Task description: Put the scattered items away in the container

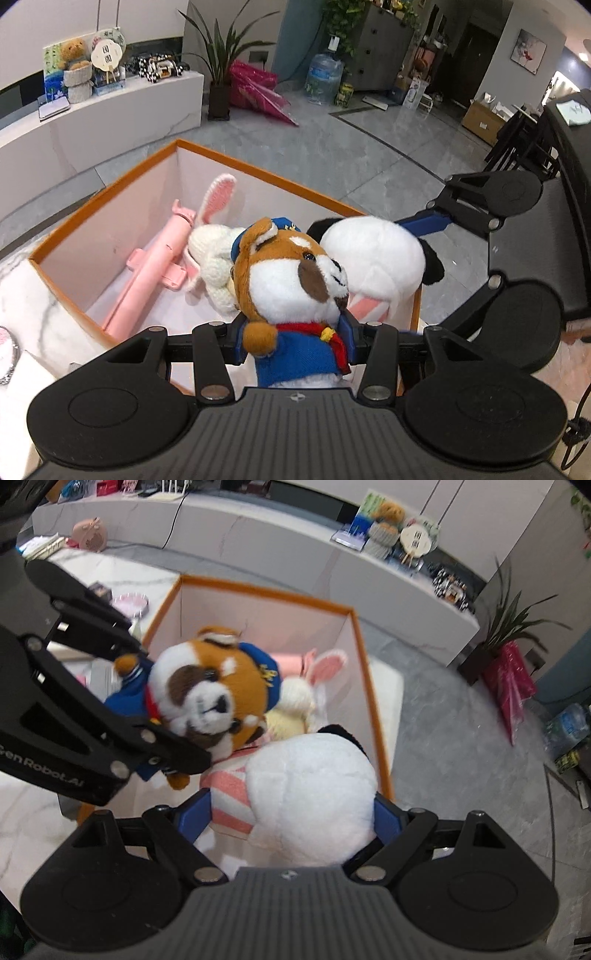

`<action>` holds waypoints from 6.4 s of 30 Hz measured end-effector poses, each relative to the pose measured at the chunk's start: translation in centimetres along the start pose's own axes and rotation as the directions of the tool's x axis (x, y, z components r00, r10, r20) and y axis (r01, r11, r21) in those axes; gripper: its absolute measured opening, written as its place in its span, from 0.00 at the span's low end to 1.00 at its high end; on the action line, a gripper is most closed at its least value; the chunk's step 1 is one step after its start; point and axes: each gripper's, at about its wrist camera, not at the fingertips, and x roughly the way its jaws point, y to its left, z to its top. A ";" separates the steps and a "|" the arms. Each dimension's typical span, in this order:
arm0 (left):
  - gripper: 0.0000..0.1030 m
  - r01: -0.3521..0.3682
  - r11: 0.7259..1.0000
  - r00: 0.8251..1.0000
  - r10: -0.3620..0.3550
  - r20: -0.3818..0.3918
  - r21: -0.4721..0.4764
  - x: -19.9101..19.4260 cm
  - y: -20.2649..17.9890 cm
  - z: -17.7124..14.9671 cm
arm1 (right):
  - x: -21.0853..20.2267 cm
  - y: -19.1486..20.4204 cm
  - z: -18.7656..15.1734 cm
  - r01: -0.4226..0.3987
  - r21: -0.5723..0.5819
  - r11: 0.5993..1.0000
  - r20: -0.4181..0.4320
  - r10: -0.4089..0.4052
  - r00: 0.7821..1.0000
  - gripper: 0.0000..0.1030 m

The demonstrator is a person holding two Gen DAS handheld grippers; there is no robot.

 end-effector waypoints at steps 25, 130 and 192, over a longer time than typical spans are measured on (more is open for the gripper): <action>0.55 -0.042 0.999 0.965 0.035 -0.261 -0.024 5.8 -0.1 -1.1 | 4.2 -0.7 0.9 -0.110 -0.091 0.990 -0.202 0.090 0.975 0.93; 0.73 -0.382 0.851 0.922 0.380 -0.079 -0.361 -24.3 30.5 -16.4 | 7.5 19.5 7.2 -0.240 -0.450 0.860 -0.246 0.139 0.959 0.99; 0.50 -0.441 0.883 0.886 0.401 -0.233 -0.159 -20.6 33.7 -15.2 | 7.8 19.1 8.1 -0.367 -0.280 0.887 -0.449 0.216 0.867 0.75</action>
